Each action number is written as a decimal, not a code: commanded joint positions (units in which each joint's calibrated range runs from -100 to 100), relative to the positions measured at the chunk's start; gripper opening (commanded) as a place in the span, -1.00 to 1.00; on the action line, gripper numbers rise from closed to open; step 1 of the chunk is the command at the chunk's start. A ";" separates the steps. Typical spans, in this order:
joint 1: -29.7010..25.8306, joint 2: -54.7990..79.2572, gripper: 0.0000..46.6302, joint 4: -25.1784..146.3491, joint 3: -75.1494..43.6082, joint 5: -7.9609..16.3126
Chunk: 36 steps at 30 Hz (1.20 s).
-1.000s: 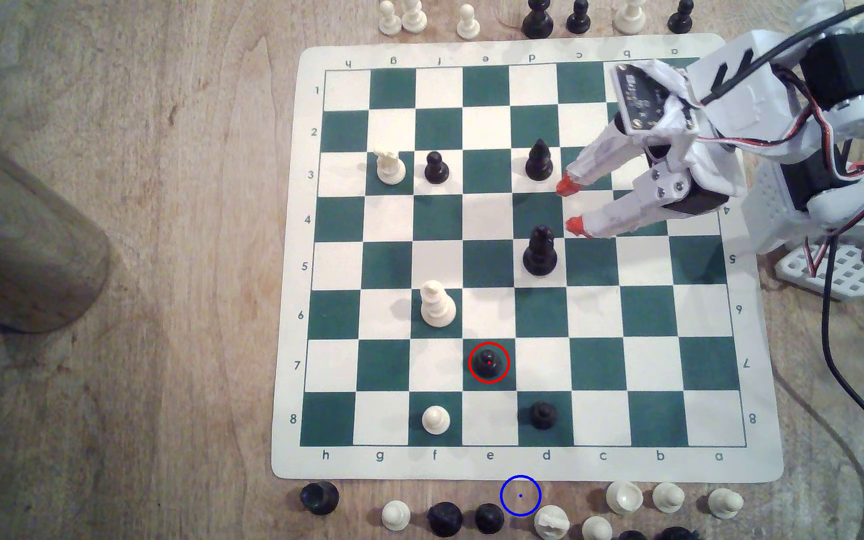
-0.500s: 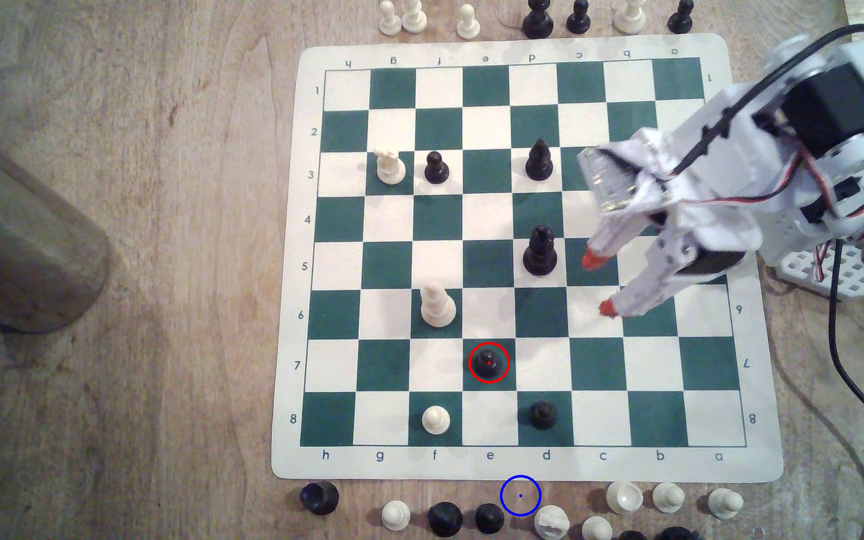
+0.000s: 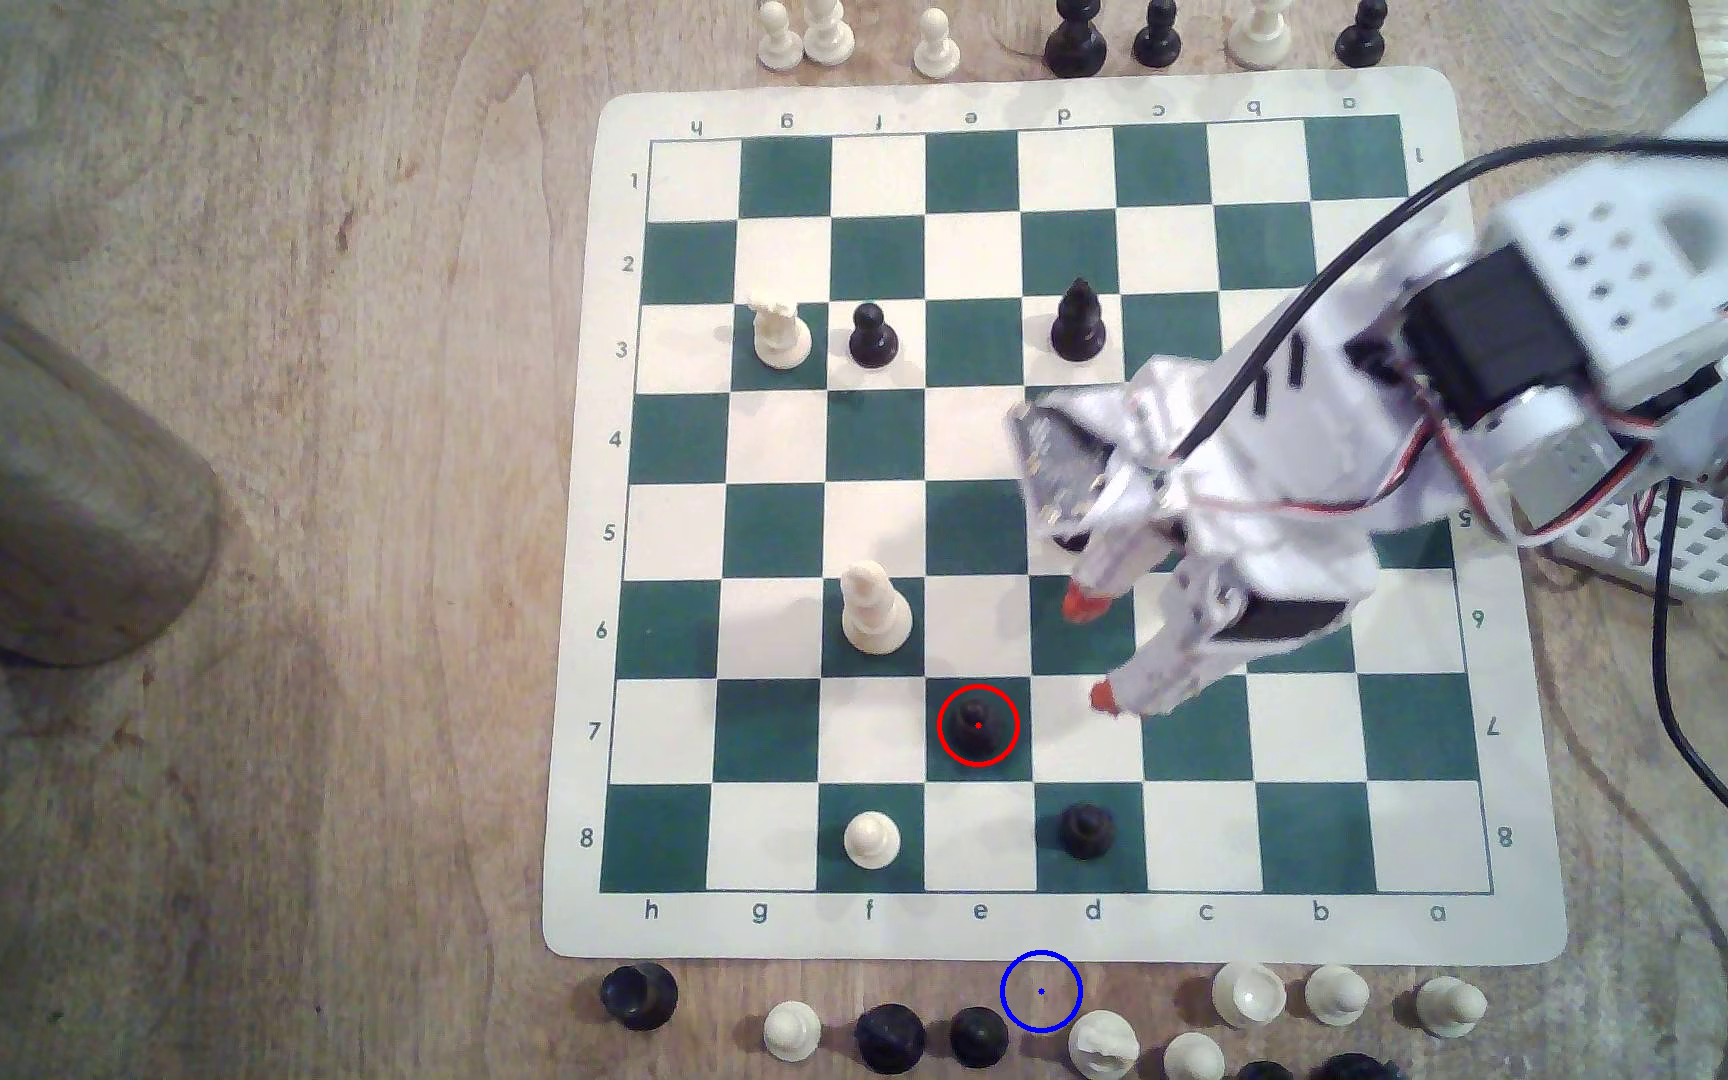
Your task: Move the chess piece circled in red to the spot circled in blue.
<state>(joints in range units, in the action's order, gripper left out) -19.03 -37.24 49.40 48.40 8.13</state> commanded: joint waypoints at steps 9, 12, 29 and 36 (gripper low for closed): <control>0.76 14.92 -0.45 -11.40 -6.33 0.05; 0.76 18.65 -0.45 -13.04 -7.87 0.05; 2.09 31.30 -0.48 -16.31 -14.31 0.34; 2.01 31.47 -0.49 -17.13 -14.40 0.34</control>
<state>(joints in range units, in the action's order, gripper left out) -16.89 -4.73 33.39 38.73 8.33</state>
